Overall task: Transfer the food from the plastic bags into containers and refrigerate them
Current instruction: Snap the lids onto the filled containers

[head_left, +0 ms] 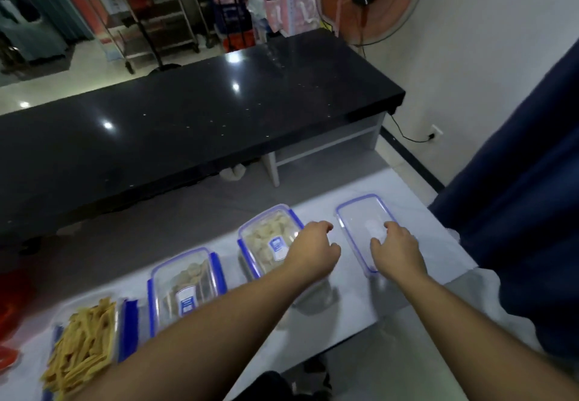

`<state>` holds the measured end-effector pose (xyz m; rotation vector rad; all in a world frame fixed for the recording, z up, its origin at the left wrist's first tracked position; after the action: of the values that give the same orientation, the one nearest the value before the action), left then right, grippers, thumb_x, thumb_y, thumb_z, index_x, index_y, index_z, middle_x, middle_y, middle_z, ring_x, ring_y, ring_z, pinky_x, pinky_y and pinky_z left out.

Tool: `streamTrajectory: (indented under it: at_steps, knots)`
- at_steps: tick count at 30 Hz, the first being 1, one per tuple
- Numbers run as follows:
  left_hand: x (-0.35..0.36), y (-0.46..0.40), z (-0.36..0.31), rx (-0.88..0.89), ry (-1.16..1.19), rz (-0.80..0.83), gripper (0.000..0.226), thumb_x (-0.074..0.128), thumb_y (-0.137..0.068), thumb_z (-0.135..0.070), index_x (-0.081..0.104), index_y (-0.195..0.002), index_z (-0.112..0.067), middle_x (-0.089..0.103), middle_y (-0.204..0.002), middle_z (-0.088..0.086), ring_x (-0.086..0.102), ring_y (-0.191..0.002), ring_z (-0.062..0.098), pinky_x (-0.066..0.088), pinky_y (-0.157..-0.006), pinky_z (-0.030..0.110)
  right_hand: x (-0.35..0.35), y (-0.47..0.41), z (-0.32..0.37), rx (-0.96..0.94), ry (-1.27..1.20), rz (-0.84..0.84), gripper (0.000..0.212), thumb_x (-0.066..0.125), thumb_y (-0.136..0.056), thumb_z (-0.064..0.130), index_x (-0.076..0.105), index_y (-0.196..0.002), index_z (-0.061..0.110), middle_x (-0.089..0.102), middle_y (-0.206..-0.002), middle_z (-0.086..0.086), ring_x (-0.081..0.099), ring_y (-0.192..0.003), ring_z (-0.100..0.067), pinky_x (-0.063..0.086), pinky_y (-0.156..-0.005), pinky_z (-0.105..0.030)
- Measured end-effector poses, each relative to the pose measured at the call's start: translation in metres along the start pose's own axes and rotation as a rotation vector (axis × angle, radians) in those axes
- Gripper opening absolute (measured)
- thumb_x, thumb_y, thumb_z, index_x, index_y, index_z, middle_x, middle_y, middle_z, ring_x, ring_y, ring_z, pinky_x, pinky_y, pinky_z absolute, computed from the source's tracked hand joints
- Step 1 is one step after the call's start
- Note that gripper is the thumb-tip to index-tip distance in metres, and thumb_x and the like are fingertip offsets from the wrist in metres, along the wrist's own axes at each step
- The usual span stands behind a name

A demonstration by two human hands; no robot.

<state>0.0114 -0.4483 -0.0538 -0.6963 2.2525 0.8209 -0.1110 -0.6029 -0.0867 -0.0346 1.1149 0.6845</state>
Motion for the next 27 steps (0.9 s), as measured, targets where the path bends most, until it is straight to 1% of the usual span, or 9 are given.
streamTrajectory:
  at_steps: [7, 13, 15, 17, 19, 21, 23, 25, 27]
  knots:
    - [0.058, -0.018, -0.028, -0.113, -0.022, 0.206, 0.046, 0.045, -0.102, -0.014, 0.048, -0.147, -0.005, 0.053, -0.151, 0.016, 0.052, -0.135, 0.034, 0.043, -0.108, 0.035, 0.000, -0.033, -0.051, 0.107, 0.014, 0.100, 0.037, 0.053, -0.098, 0.022, 0.049, -0.129, 0.002, 0.054, -0.136, -0.019, 0.050, -0.125, -0.040, 0.045, -0.095, -0.043]
    - [0.081, -0.023, -0.031, -0.260, 0.110, 0.243, 0.040, 0.050, -0.101, -0.009, 0.055, -0.140, -0.004, 0.059, -0.143, 0.016, 0.057, -0.129, 0.035, 0.046, -0.106, 0.035, 0.006, -0.040, -0.072, 0.171, -0.048, 0.121, 0.026, 0.054, -0.099, 0.024, 0.053, -0.113, 0.003, 0.057, -0.124, -0.020, 0.053, -0.116, -0.041, 0.039, -0.082, -0.038]
    - [0.083, -0.023, -0.028, -0.316, 0.180, 0.230, 0.037, 0.052, -0.098, -0.008, 0.058, -0.135, -0.006, 0.062, -0.134, 0.013, 0.061, -0.120, 0.033, 0.051, -0.097, 0.035, 0.006, -0.040, -0.076, 0.203, -0.090, 0.098, 0.017, 0.056, -0.096, 0.024, 0.052, -0.096, 0.007, 0.059, -0.116, -0.020, 0.056, -0.106, -0.041, 0.043, -0.080, -0.039]
    - [0.080, -0.024, -0.025, -0.337, 0.246, 0.212, 0.028, 0.053, -0.095, -0.008, 0.062, -0.122, -0.006, 0.066, -0.120, 0.013, 0.065, -0.101, 0.030, 0.054, -0.077, 0.032, 0.003, -0.039, -0.078, 0.237, -0.201, 0.064, 0.015, 0.058, -0.092, 0.020, 0.051, -0.084, 0.008, 0.061, -0.109, -0.021, 0.059, -0.090, -0.040, 0.047, -0.075, -0.039]
    - [0.069, -0.020, -0.027, -0.346, 0.291, 0.191, 0.015, 0.052, -0.093, -0.008, 0.060, -0.106, -0.008, 0.063, -0.100, 0.008, 0.058, -0.079, 0.022, 0.045, -0.057, 0.026, -0.003, -0.037, -0.075, 0.239, -0.348, 0.041, 0.009, 0.058, -0.093, 0.013, 0.061, -0.096, 0.005, 0.063, -0.105, -0.015, 0.062, -0.083, -0.036, 0.047, -0.071, -0.036]
    - [0.056, -0.015, -0.027, -0.363, 0.331, 0.165, 0.006, 0.052, -0.093, -0.009, 0.055, -0.090, -0.013, 0.054, -0.084, 0.004, 0.049, -0.067, 0.017, 0.037, -0.049, 0.024, -0.009, -0.032, -0.067, 0.259, -0.529, 0.034, 0.018, 0.057, -0.096, 0.009, 0.061, -0.114, 0.010, 0.065, -0.103, -0.009, 0.065, -0.084, -0.030, 0.047, -0.069, -0.033]
    - [0.043, -0.011, -0.025, -0.377, 0.354, 0.140, 0.018, 0.053, -0.092, -0.010, 0.047, -0.077, -0.017, 0.048, -0.075, 0.001, 0.043, -0.061, 0.016, 0.034, -0.047, 0.025, -0.010, -0.025, -0.051, 0.282, -0.808, 0.060, 0.023, 0.057, -0.100, 0.009, 0.056, -0.122, 0.015, 0.070, -0.107, -0.007, 0.073, -0.087, -0.027, 0.056, -0.070, -0.035]
    - [0.026, -0.006, -0.021, -0.377, 0.359, 0.107, 0.013, 0.055, -0.092, -0.012, 0.052, -0.080, -0.014, 0.050, -0.075, 0.002, 0.044, -0.061, 0.018, 0.036, -0.049, 0.026, -0.012, -0.017, -0.023, 0.260, -1.025, 0.099, 0.026, 0.056, -0.102, 0.007, 0.051, -0.125, 0.018, 0.071, -0.109, -0.004, 0.075, -0.091, -0.029, 0.060, -0.072, -0.038]
    - [0.009, -0.004, -0.013, -0.360, 0.404, 0.065, 0.011, 0.056, -0.093, -0.016, 0.063, -0.102, -0.013, 0.063, -0.091, 0.005, 0.053, -0.070, 0.020, 0.048, -0.060, 0.029, -0.015, -0.010, 0.006, 0.192, -1.101, 0.113, 0.027, 0.054, -0.103, 0.004, 0.051, -0.127, 0.016, 0.072, -0.108, -0.004, 0.075, -0.091, -0.030, 0.060, -0.070, -0.037]
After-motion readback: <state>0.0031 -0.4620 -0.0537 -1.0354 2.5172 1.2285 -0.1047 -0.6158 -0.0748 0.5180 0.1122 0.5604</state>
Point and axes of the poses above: each hand's wrist, its own y-axis away from the middle knuckle, its own x-axis out of the palm, z = x × y, the point moved 7 cm from there along -y, towards the middle knuckle
